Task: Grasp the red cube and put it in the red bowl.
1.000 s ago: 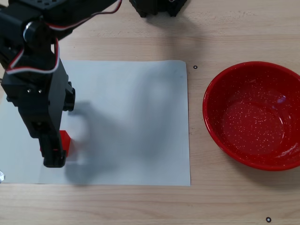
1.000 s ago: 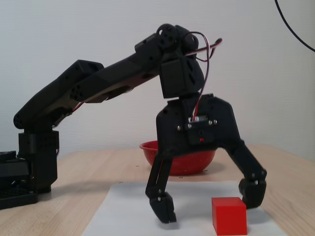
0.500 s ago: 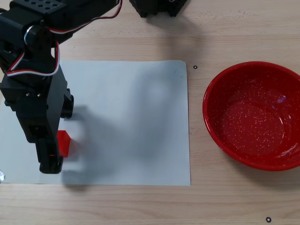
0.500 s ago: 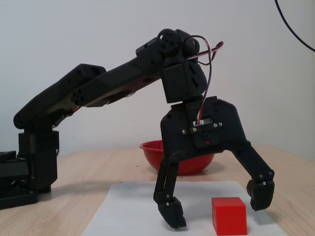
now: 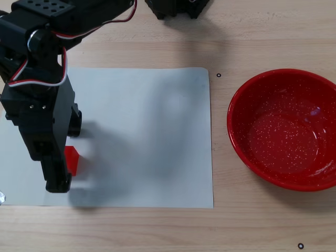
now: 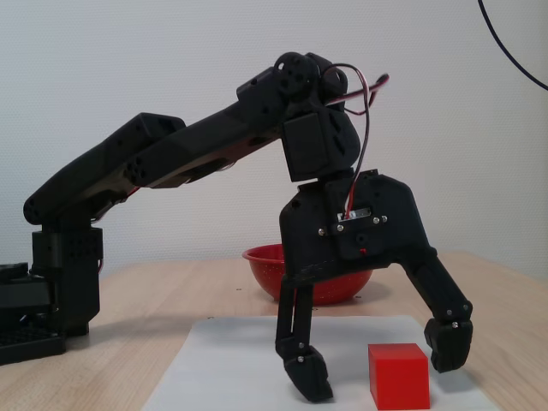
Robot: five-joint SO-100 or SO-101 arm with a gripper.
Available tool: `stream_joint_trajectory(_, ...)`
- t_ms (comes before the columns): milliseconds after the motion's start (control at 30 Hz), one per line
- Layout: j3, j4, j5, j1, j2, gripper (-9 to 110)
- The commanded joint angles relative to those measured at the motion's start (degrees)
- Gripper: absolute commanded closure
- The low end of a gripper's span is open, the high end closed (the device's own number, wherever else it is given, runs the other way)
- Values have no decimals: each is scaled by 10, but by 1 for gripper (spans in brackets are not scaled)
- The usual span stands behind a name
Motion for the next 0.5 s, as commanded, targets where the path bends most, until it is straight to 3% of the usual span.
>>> stream_joint_trajectory(0, -62, -11, 8, -2, 38, 62)
stream_joint_trajectory(467, -69, -3, 11, -5, 37, 74)
